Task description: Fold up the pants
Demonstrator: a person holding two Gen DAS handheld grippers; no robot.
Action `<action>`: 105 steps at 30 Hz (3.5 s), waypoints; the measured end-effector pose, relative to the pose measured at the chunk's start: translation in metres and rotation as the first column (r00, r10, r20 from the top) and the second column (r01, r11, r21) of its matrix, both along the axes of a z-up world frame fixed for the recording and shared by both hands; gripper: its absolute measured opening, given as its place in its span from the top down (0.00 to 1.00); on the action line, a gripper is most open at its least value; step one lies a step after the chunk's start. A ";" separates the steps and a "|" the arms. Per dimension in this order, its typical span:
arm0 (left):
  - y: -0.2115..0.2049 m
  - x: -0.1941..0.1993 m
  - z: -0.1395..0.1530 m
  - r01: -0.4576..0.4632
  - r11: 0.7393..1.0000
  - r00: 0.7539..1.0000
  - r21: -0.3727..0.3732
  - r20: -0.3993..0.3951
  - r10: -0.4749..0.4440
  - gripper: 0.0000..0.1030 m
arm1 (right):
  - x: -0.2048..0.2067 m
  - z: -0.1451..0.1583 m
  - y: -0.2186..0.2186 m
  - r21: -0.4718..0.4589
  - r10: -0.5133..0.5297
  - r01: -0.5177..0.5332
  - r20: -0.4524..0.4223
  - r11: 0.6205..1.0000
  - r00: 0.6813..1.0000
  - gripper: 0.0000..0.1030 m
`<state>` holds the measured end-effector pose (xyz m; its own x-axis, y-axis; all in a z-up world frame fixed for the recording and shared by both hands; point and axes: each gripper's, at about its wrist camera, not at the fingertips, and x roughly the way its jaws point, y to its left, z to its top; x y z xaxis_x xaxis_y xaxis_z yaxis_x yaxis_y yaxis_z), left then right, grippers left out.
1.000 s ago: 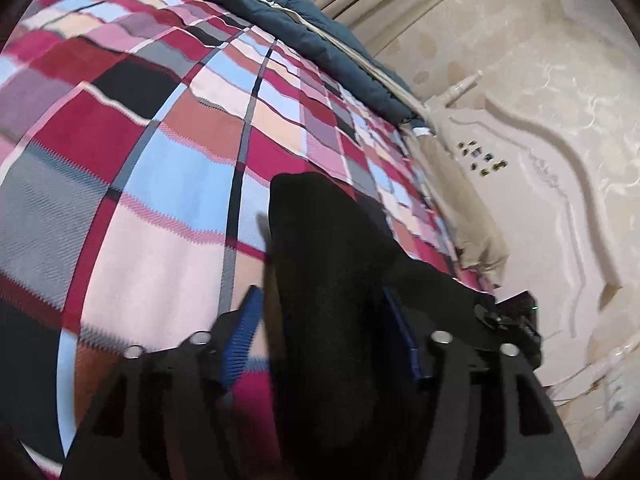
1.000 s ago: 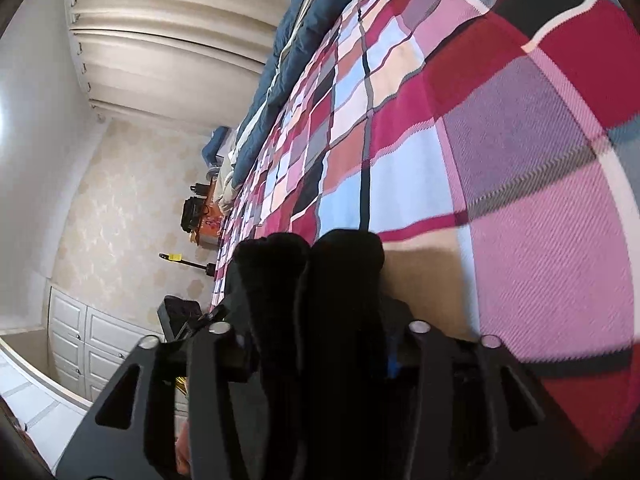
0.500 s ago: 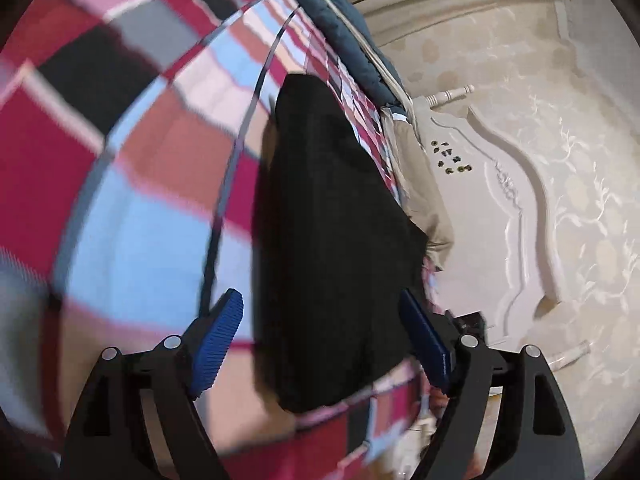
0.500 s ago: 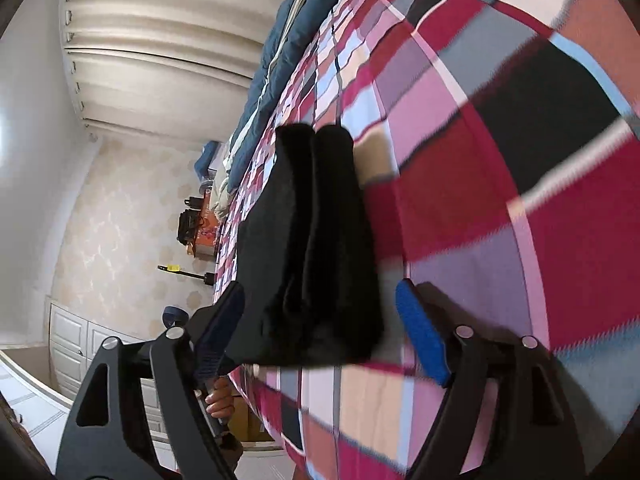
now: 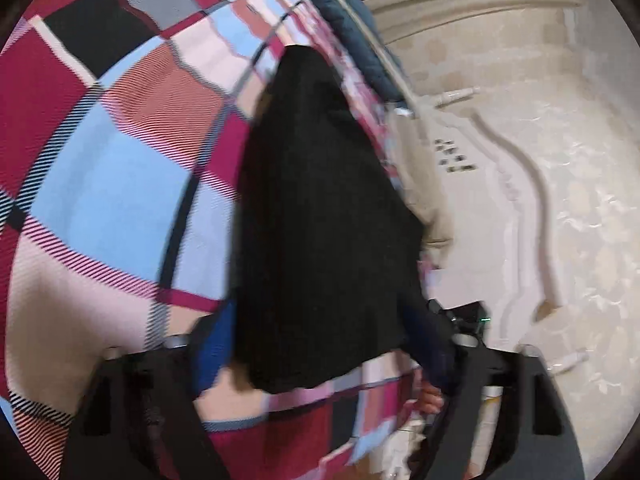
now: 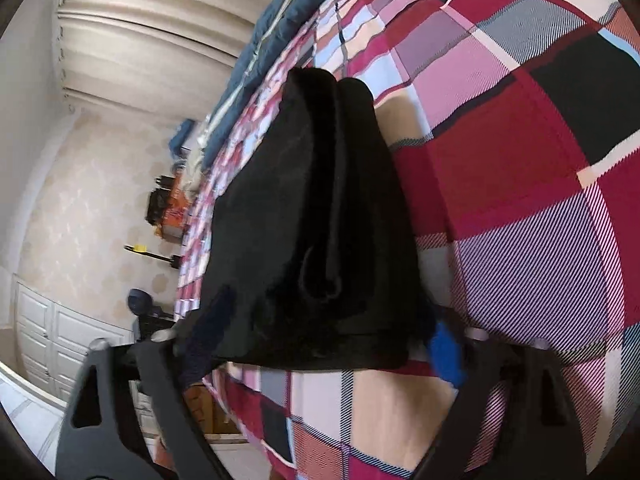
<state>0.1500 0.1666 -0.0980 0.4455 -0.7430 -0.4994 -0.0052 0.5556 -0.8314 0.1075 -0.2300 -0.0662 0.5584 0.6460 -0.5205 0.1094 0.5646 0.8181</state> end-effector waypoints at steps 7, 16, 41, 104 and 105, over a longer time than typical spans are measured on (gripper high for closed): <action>0.001 -0.007 -0.003 -0.022 0.999 1.000 0.023 0.022 0.022 0.60 | -0.008 -0.006 -0.006 0.137 0.000 -0.003 0.022 0.991 1.000 0.69; 0.003 -0.034 0.007 -0.015 0.999 1.000 0.031 0.021 0.014 0.64 | -0.042 0.006 -0.003 0.128 0.029 -0.035 0.041 0.991 0.999 0.70; 0.001 -0.062 -0.005 -0.010 0.999 0.999 0.032 0.047 0.008 0.49 | -0.065 -0.021 -0.004 0.221 0.008 -0.016 0.036 0.975 0.999 0.63; -0.095 -0.151 0.053 -0.262 0.656 0.953 0.708 0.297 0.060 0.16 | -0.126 0.024 0.095 -0.645 -0.082 0.117 0.085 0.755 0.993 0.09; -0.096 -0.152 0.054 -0.265 0.653 0.951 0.709 0.304 0.057 0.16 | -0.124 0.025 0.096 -0.656 -0.083 0.121 0.088 0.745 0.993 0.09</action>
<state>-0.0017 0.0708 -0.0437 0.7000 -0.0831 -0.7093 -0.0209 0.9904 -0.1367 -0.0169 -0.1338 -0.0416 0.6382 0.0903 -0.7645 0.1675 0.9530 0.2524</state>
